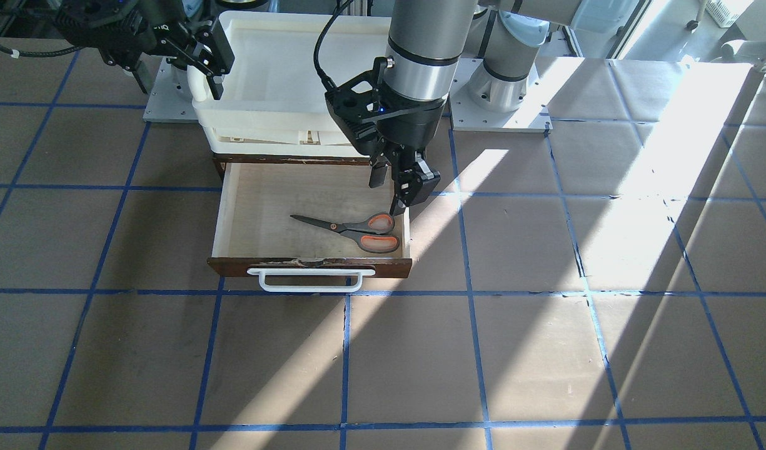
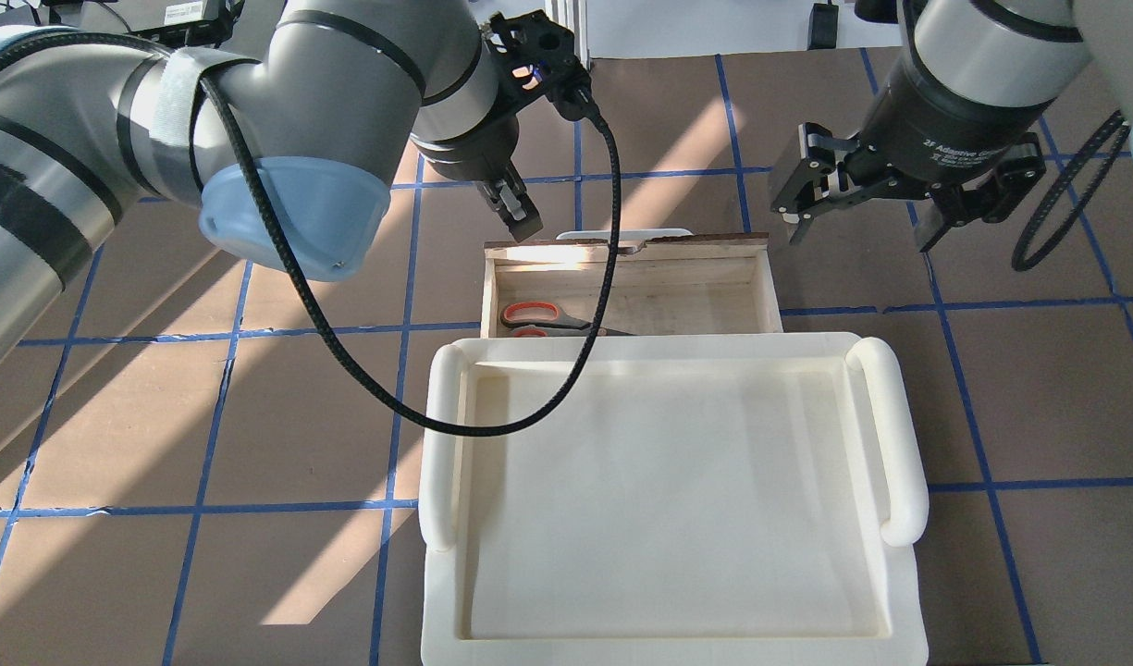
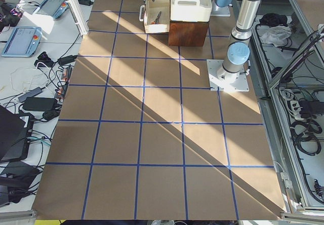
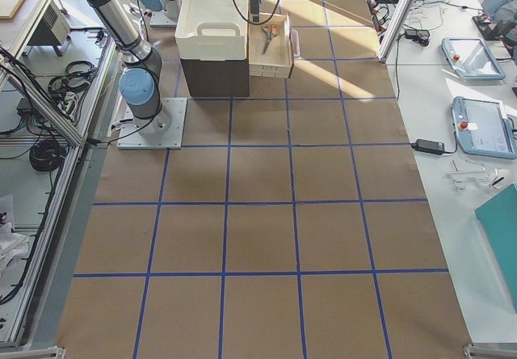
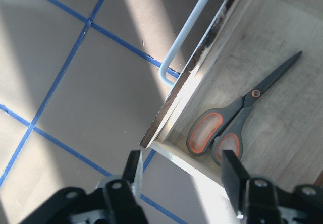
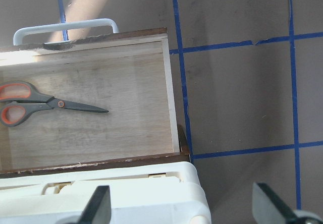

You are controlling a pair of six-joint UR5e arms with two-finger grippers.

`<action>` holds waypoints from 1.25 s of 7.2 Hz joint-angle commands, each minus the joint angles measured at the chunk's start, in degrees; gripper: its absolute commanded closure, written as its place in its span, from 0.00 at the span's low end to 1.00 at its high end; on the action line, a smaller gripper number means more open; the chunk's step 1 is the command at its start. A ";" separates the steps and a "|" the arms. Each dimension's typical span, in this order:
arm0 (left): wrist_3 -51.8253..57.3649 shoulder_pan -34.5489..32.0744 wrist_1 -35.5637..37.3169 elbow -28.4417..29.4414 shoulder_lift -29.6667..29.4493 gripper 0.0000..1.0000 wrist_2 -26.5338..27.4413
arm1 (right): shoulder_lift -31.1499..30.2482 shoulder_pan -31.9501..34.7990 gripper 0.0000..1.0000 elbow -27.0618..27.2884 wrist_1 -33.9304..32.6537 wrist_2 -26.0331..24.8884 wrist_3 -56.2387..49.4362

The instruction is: Place scissors in drawer with both arms

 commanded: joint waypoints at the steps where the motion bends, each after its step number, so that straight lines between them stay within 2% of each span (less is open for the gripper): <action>1: -16.70 5.40 -2.63 -0.05 1.93 0.17 0.37 | 0.07 0.00 0.00 0.00 0.16 -0.01 -0.34; 2: -22.72 6.47 -3.94 -0.05 2.81 0.00 0.72 | 0.07 0.00 0.00 0.00 0.07 0.34 -0.25; 4: -33.70 10.49 -7.37 -0.31 4.48 0.00 0.81 | 0.07 0.00 0.00 0.09 0.16 0.43 -0.16; 5: -35.07 12.78 -9.39 -0.32 5.62 0.00 1.42 | 0.07 0.00 0.00 0.09 0.07 0.43 -0.16; 6: -36.13 12.89 -12.45 -0.32 7.02 0.00 6.91 | 0.07 0.00 0.00 0.00 -0.02 0.43 -0.16; 9: -37.01 16.04 -13.00 -1.19 8.00 0.00 7.14 | 0.16 0.00 0.00 0.09 -0.55 0.61 -0.07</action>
